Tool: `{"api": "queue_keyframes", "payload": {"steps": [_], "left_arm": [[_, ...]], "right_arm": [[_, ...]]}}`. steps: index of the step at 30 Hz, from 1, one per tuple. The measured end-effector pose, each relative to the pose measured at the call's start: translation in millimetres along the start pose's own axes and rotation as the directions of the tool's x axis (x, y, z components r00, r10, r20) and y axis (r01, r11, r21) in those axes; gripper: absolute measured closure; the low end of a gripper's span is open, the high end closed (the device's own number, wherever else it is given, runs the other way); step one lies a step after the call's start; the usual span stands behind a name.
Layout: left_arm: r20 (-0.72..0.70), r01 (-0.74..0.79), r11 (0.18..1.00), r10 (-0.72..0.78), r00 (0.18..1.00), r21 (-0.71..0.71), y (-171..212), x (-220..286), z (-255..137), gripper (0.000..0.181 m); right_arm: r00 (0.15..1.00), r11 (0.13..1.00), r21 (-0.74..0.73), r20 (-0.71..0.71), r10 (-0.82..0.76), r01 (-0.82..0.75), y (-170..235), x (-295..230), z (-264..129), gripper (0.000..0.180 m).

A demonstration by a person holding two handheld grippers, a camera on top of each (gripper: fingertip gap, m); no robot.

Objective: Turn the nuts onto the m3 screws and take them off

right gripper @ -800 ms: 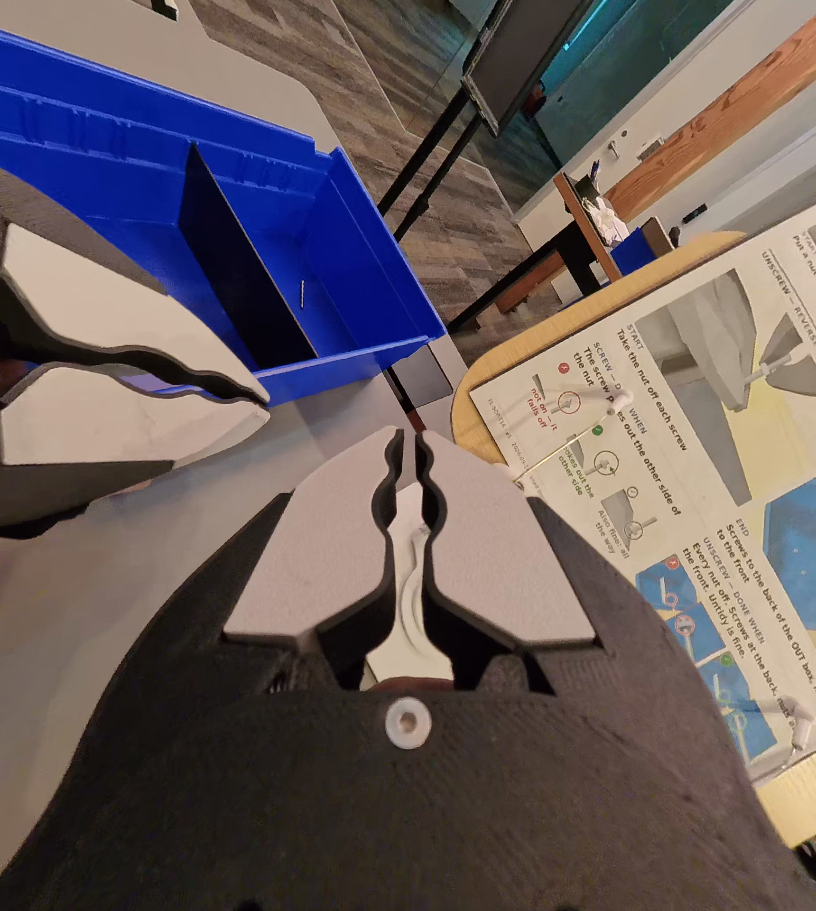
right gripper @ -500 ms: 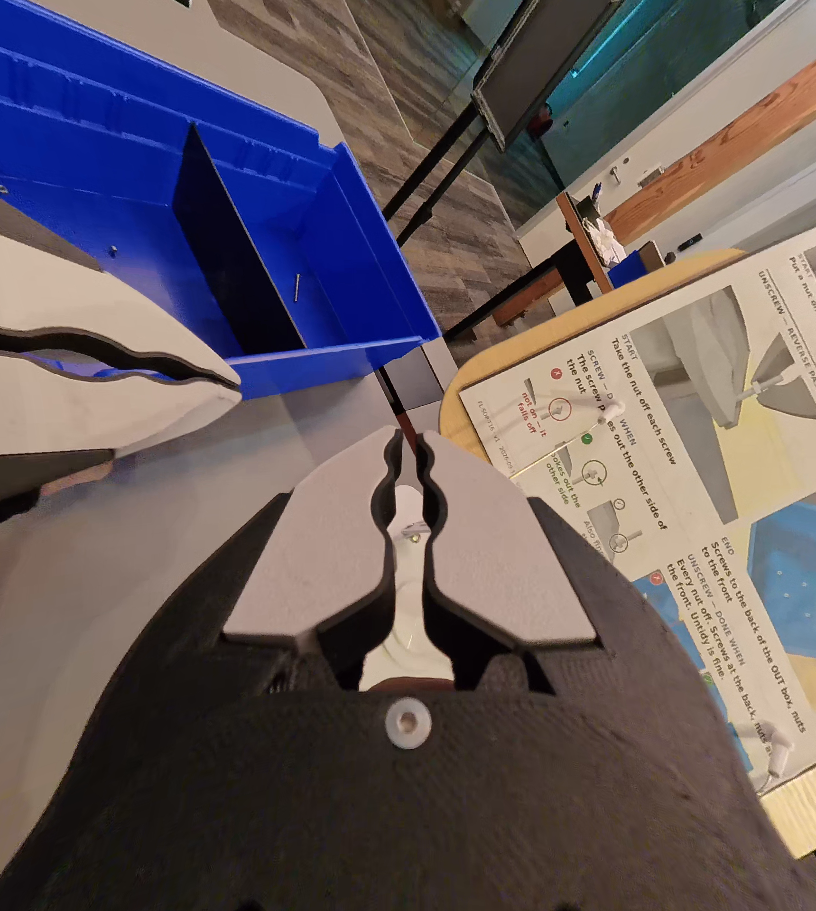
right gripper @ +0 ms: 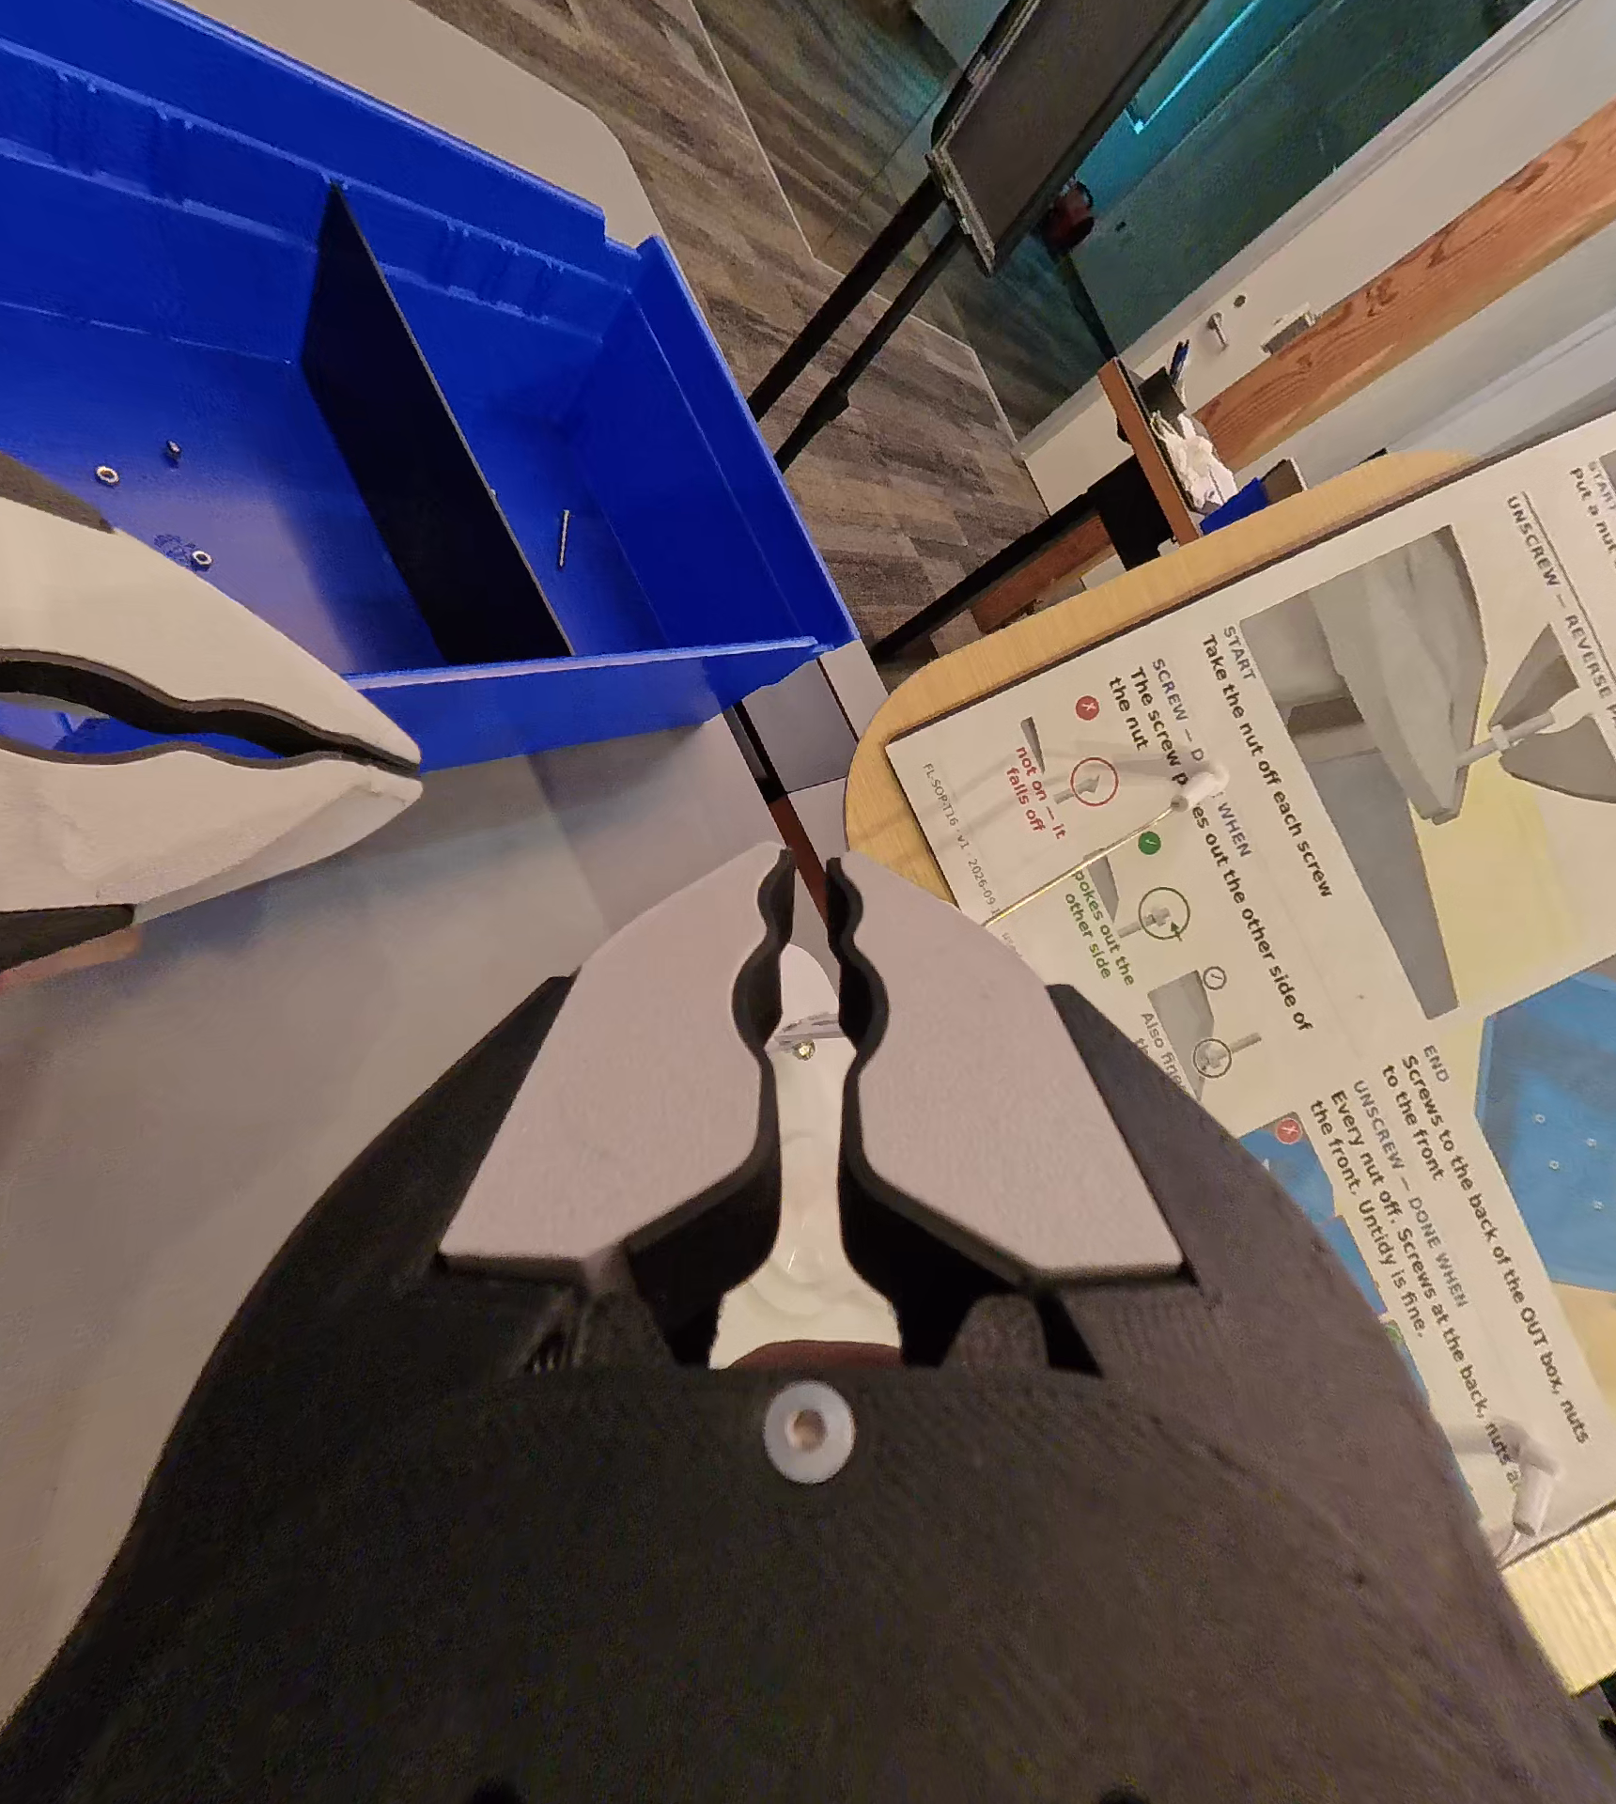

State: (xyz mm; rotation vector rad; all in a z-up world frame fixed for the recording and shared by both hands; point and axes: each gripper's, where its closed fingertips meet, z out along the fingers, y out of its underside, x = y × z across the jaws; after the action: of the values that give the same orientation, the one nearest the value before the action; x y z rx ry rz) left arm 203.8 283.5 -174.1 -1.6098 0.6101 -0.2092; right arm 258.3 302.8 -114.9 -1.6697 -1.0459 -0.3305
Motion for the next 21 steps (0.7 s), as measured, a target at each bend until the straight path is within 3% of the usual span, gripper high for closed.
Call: {"api": "queue_keyframes", "payload": {"steps": [21], "left_arm": [[0.007, 0.004, 1.000, -0.004, 1.000, 0.020, -5.2, -1.8, -2.1, 0.181]], "right_arm": [[1.000, 1.000, -0.007, -0.002, -0.009, 0.009, 1.1, -1.8, 1.7, 0.173]]}}
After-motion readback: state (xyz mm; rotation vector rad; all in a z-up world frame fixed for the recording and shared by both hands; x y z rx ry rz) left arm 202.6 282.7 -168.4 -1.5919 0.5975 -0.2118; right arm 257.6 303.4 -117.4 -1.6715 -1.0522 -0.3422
